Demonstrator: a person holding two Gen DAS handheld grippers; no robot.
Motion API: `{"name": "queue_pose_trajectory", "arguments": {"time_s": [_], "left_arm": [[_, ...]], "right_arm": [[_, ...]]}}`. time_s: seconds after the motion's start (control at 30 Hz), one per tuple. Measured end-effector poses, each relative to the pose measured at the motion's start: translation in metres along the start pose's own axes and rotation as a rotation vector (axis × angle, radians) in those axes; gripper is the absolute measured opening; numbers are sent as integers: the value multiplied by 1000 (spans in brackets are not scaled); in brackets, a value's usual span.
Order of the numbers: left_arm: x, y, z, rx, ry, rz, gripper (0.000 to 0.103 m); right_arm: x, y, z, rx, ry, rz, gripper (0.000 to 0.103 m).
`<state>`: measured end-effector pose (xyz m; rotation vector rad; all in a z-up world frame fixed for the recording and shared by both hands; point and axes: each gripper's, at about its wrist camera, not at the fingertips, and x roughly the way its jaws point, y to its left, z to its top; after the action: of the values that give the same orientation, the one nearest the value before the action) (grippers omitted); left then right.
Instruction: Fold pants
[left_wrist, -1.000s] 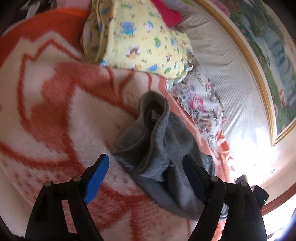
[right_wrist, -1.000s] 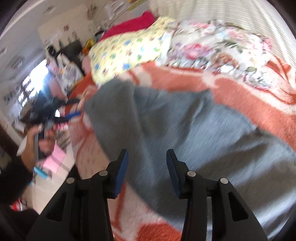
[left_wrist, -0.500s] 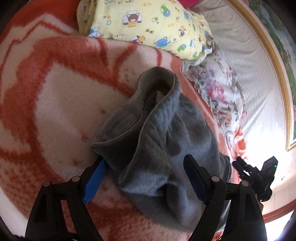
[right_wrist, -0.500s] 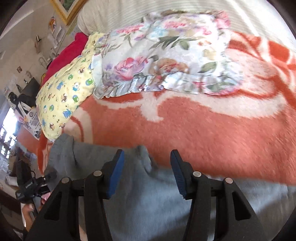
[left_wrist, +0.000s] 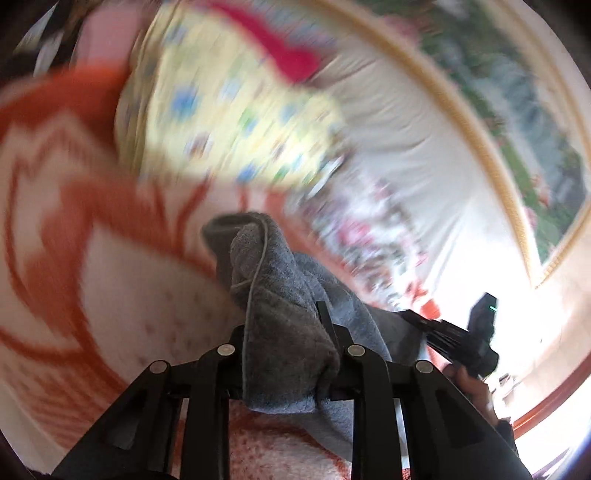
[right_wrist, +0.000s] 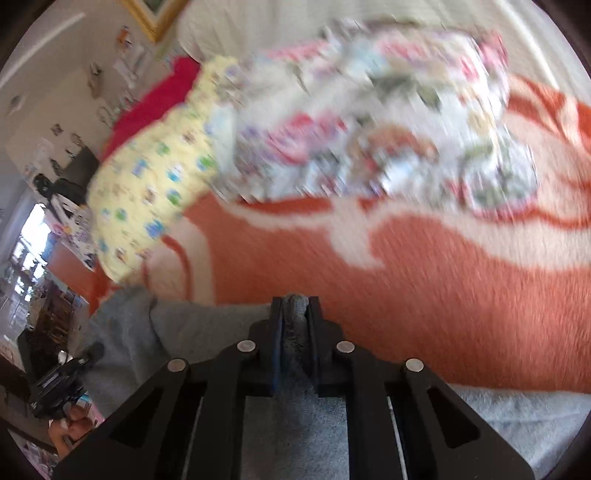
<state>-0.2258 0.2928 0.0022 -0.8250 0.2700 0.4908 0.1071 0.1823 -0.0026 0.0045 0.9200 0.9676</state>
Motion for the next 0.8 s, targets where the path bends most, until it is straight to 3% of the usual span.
{"name": "queue_pose_trajectory", "arguments": {"time_s": [0.07, 0.13, 0.3, 0.37, 0.4, 0.47, 0.57, 0.67, 0.8], "left_arm": [[-17, -3, 5, 53, -41, 11, 24], [-20, 12, 7, 84, -30, 60, 24], [22, 73, -17, 34, 150, 209, 25], [24, 85, -22, -2, 171, 223, 32], [23, 86, -21, -13, 168, 222, 40], [6, 84, -13, -8, 111, 295, 54], [-20, 76, 1, 10, 14, 371, 58], [-40, 68, 16, 17, -30, 347, 60], [-27, 35, 17, 78, 21, 266, 62]], "right_arm": [[6, 7, 9, -3, -30, 30, 13], [22, 5, 12, 29, -18, 47, 13], [87, 5, -6, 60, 105, 7, 15], [91, 0, -14, 83, 103, -3, 20], [87, -3, -15, 100, 90, 6, 22], [69, -6, -15, 115, 63, -10, 41], [24, -8, -18, 106, -14, -10, 47], [-16, -16, -31, 121, -60, -16, 50], [-66, -35, -62, 159, -94, -50, 52]]}}
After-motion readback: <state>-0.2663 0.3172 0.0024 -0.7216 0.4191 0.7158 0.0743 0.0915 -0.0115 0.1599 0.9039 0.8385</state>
